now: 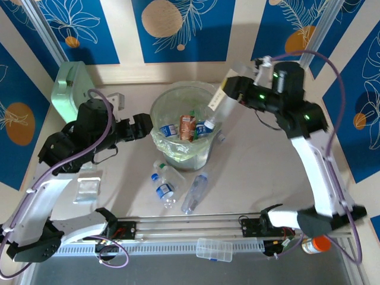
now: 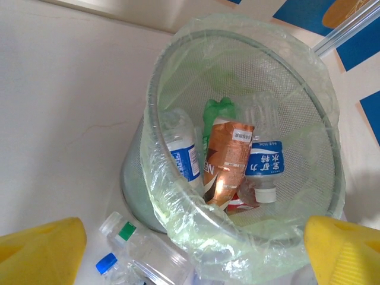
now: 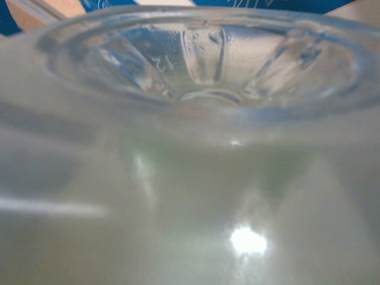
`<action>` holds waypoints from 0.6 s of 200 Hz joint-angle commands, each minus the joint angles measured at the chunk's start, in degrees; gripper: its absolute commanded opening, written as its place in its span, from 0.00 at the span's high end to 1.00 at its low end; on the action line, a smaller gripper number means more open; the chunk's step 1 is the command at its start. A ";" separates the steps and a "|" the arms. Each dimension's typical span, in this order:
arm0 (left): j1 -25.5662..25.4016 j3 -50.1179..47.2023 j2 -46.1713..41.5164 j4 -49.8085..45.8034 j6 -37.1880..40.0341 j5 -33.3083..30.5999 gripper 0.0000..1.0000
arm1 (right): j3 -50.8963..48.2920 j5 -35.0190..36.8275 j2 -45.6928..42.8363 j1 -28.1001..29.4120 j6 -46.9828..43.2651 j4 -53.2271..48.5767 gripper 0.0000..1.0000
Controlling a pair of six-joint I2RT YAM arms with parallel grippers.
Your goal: Put the plastic bottles in the bin
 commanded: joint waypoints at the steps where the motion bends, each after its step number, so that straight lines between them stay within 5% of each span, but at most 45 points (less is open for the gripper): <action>1: 0.74 0.87 -2.35 -2.96 1.60 -0.54 0.06 | 6.70 -2.45 7.25 3.62 -3.37 -0.73 0.56; 59: 0.74 0.89 -4.88 -6.73 2.32 -2.09 0.06 | 24.52 -4.14 26.47 9.70 -8.01 -11.89 0.56; 120: 0.81 0.10 -6.45 -8.87 2.59 -3.63 0.05 | 24.95 -4.14 32.68 12.99 -10.26 -18.17 0.54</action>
